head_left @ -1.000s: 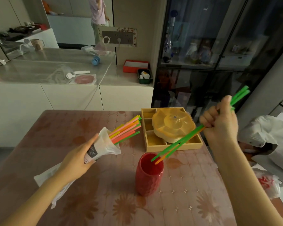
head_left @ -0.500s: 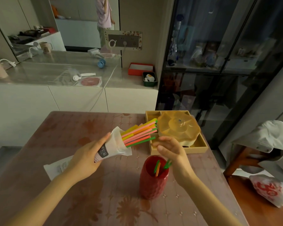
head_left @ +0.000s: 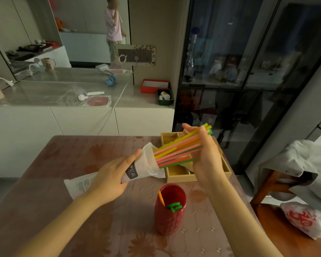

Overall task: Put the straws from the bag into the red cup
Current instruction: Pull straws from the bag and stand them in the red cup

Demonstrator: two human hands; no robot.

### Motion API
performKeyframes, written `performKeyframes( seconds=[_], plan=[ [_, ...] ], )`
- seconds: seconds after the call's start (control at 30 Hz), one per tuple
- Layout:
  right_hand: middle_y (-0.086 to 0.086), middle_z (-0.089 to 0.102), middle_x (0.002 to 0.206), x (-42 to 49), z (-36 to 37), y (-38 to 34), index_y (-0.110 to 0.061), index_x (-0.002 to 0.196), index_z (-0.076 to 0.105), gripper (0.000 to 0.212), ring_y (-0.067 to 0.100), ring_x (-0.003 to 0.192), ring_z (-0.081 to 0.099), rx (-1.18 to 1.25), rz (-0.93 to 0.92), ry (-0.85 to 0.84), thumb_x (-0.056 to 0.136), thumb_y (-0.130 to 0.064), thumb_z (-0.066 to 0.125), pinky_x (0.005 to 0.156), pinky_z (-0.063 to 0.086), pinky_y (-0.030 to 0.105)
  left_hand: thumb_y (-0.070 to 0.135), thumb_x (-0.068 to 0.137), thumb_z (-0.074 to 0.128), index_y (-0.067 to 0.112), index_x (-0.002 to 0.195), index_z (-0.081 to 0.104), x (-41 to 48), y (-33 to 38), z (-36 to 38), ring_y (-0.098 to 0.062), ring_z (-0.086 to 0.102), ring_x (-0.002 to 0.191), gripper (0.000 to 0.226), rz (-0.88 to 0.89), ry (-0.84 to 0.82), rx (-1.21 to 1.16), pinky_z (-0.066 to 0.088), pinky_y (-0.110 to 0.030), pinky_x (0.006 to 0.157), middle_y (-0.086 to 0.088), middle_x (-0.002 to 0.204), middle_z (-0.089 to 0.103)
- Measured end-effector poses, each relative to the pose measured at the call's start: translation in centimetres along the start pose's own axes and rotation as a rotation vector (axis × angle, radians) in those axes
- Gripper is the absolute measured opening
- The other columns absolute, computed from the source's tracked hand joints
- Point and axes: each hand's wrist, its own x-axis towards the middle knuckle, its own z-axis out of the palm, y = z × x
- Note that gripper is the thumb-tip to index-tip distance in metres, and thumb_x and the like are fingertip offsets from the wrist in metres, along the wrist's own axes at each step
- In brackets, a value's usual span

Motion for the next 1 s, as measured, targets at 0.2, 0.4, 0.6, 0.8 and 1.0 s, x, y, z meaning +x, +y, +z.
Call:
performKeyframes(
  seconds=[0.2,0.4,0.6,0.8,1.0],
  plan=[
    [0.002,0.074,0.109,1.3,-1.6,-2.2,-0.024,0.064,0.076,0.050,0.016,0.110,0.062,0.395,0.136,-0.103,0.096,-0.044,0.044,0.099,0.041,0.043,0.001,0.059,0.081,0.036,0.142,0.014,-0.8,-0.1,0.5,-0.023,0.064,0.089,0.112,-0.026,-0.003,-0.013,0.048,-0.029,0.070,-0.006,0.113,0.064],
    [0.007,0.076,0.100,0.9,-0.1,-1.6,-0.023,0.077,0.070,0.037,0.020,0.098,0.071,0.186,0.006,0.020,0.094,-0.046,0.047,0.088,0.049,0.037,0.008,0.069,0.078,0.043,0.140,0.008,-0.9,1.2,2.0,-0.023,0.060,0.099,0.105,-0.081,0.015,-0.128,0.054,-0.038,0.076,-0.007,0.121,0.060],
    [0.006,0.074,0.075,1.1,1.3,-3.5,-0.016,0.081,0.056,0.029,0.021,0.079,0.073,0.289,-0.086,0.005,0.096,-0.040,0.049,0.076,0.056,0.036,0.023,0.071,0.078,0.044,0.140,0.012,-0.2,1.8,3.0,-0.006,0.058,0.100,0.098,-0.165,0.097,-0.295,0.053,-0.025,0.078,0.009,0.120,0.057],
    [-0.007,0.037,0.047,2.7,0.0,-6.3,-0.018,0.067,0.045,0.034,0.008,0.042,0.033,0.526,-0.187,0.181,0.093,-0.037,0.057,0.043,0.035,0.022,0.023,0.071,0.078,0.049,0.139,0.009,-0.1,1.2,3.2,-0.002,0.057,0.098,0.100,-0.183,0.085,-0.283,0.048,-0.012,0.074,0.016,0.118,0.053],
    [-0.008,0.034,0.048,3.3,-5.2,-9.1,-0.019,0.059,0.045,0.039,0.006,0.040,0.029,0.690,-0.248,0.302,0.092,-0.036,0.058,0.042,0.031,0.020,0.012,0.065,0.082,0.039,0.139,0.016,-1.6,-0.8,2.5,-0.022,0.062,0.099,0.102,-0.207,0.129,-0.200,0.052,-0.031,0.072,-0.007,0.119,0.061]
  ],
)
